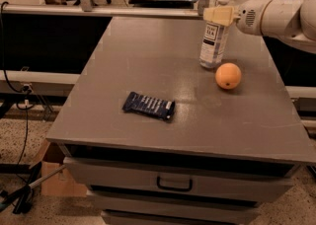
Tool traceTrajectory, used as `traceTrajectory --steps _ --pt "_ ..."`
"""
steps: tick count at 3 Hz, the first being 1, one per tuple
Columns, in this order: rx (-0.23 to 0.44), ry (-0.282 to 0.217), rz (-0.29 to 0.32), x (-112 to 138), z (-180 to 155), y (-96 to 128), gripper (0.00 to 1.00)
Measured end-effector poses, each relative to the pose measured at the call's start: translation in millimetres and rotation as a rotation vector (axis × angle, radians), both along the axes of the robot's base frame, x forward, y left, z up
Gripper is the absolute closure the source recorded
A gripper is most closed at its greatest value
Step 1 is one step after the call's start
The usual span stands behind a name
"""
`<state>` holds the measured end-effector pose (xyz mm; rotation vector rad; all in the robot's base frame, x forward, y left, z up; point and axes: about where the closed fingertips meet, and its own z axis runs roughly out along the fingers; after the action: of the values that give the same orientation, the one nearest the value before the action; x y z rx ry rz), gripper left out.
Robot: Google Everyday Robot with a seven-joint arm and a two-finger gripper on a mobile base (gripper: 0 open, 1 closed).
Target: Move blue plastic bottle near orange
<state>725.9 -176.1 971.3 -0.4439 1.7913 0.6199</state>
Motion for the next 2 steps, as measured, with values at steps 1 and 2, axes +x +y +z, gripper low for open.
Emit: traceTrajectory --steps 1,2 --pt "-0.007 -0.015 0.011 -7.7 -6.5 5.1 0.82" --pt "-0.021 -0.026 0.014 -9.7 -6.8 7.5 0.6"
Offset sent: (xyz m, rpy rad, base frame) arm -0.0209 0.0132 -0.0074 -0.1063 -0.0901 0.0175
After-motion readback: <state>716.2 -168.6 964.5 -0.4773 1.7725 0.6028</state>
